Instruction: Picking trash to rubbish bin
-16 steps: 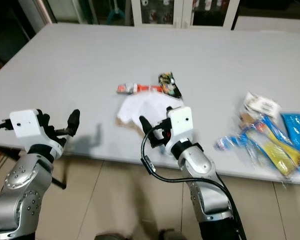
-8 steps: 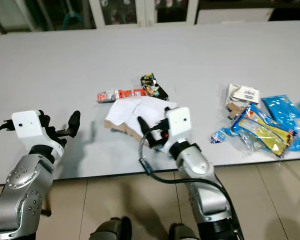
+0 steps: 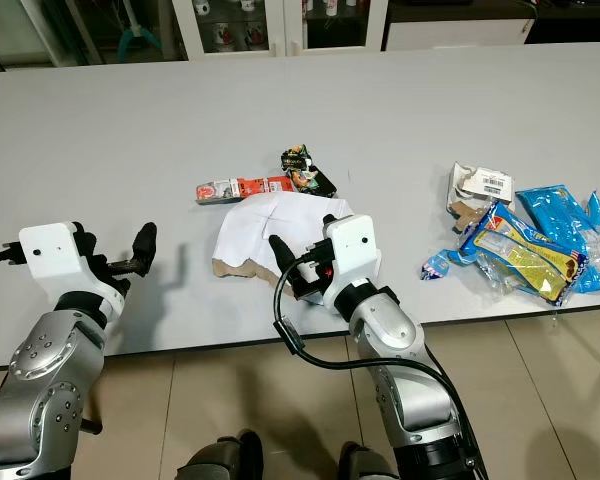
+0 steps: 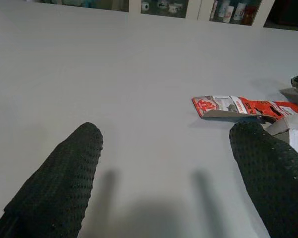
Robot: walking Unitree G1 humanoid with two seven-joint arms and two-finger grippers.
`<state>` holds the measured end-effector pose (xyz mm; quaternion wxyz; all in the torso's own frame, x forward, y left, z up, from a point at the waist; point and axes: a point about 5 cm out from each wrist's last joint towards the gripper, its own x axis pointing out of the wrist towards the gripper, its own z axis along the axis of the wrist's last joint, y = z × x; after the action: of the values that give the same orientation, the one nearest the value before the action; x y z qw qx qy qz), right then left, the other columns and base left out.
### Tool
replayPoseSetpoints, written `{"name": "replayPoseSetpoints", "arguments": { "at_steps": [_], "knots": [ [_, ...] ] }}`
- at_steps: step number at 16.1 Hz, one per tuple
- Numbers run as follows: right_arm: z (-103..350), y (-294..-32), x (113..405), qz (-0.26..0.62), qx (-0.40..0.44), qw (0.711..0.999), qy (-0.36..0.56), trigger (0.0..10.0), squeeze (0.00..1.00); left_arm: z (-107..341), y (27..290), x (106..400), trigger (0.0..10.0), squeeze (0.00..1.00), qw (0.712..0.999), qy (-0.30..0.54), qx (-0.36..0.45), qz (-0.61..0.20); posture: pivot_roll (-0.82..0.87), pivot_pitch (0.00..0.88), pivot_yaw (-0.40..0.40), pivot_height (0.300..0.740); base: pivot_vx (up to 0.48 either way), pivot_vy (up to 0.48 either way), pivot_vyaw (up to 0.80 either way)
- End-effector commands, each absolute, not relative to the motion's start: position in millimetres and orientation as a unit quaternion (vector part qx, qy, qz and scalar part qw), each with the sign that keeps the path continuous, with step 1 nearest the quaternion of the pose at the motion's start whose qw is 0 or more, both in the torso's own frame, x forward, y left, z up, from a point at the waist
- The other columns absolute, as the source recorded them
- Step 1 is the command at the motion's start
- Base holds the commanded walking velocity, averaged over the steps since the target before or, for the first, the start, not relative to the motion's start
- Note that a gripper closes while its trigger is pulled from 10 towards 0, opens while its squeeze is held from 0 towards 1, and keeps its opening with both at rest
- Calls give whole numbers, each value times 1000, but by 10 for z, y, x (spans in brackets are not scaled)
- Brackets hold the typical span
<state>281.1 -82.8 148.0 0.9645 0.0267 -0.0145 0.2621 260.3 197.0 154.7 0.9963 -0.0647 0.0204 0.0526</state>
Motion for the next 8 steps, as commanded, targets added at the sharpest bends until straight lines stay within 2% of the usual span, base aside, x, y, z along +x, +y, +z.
{"name": "replayPoseSetpoints", "arguments": {
  "at_steps": [1, 8],
  "knots": [
    [1526, -822, 2811, 265, 24, 964, -20, 10000, 0, 1541, 1983, 2575, 10000, 0, 996, 23, -62, 60, -36, 162, 38, 740, 0, 0, 0],
    [1524, -829, 2796, 264, 22, 964, -18, 10000, 0, 1524, 1987, 2570, 10000, 0, 996, 27, -64, 62, -41, 166, 39, 740, 0, -434, 0]
  ]
}}
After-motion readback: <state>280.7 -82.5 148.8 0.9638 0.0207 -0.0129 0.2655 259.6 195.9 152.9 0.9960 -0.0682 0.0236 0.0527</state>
